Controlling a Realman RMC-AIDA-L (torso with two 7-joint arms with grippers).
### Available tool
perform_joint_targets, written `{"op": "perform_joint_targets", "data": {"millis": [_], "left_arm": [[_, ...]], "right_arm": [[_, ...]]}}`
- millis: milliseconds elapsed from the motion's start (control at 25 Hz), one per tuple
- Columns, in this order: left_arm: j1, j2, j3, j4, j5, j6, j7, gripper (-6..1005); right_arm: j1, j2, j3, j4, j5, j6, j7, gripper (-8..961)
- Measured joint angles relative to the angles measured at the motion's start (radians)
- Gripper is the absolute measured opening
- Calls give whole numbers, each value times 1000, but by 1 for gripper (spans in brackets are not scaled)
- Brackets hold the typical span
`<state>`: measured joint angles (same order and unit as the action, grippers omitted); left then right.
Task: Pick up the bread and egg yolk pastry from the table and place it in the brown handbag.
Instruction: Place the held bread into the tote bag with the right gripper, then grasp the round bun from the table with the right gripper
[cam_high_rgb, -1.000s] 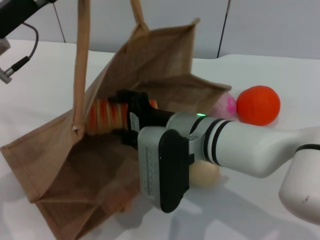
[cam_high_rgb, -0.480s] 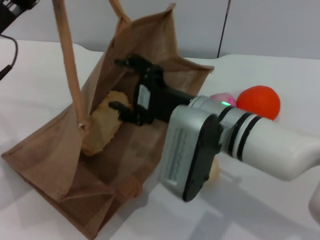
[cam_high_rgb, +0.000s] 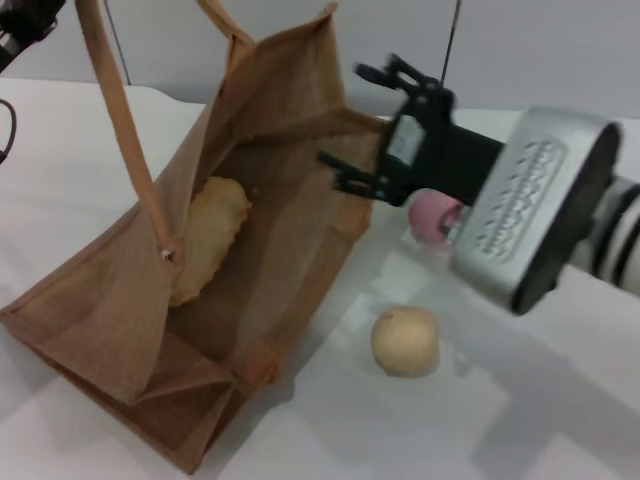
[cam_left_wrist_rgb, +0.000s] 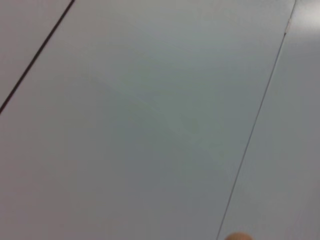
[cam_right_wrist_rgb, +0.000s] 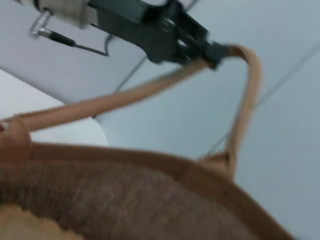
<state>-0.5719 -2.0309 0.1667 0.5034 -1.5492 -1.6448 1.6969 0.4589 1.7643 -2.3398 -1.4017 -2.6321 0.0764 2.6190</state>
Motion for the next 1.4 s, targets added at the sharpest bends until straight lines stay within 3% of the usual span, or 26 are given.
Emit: {"op": "perform_joint_targets", "data": {"millis": [120,200,360,480,560,640,880,960,1400], "left_arm": [[2,0,0,-1,2,7,1,121],[1,0,-1,-3,4,12,1,121],[6,2,-1,-8,4,18,3,121],[11,2,-1,-10,2,22,3,121],[13,2,-1,-10,1,22,3,121],[14,2,-1,-11,1,22,3,122],[14,3,-1,-13,5,22,3,121],[12,3,-1,-13,6,22,3,121],[6,3,8,-25,9,36,4,122]], "right_arm": [[-18,-56,-6,-65,6,-109,66,900],[-26,-76,-17,-102,32,-188,72,901],[-22,-88,-44,-159,142,-362,22,901],[-12,-82,-31,-182,255,-479,-68,901],[-2,-65,-5,-181,338,-555,-145,902],[2,-33,40,-155,397,-628,-218,902],[3,127,273,3,484,-893,-467,902],[3,151,327,35,487,-935,-500,903],[73,182,392,223,493,-988,-516,904]]}}
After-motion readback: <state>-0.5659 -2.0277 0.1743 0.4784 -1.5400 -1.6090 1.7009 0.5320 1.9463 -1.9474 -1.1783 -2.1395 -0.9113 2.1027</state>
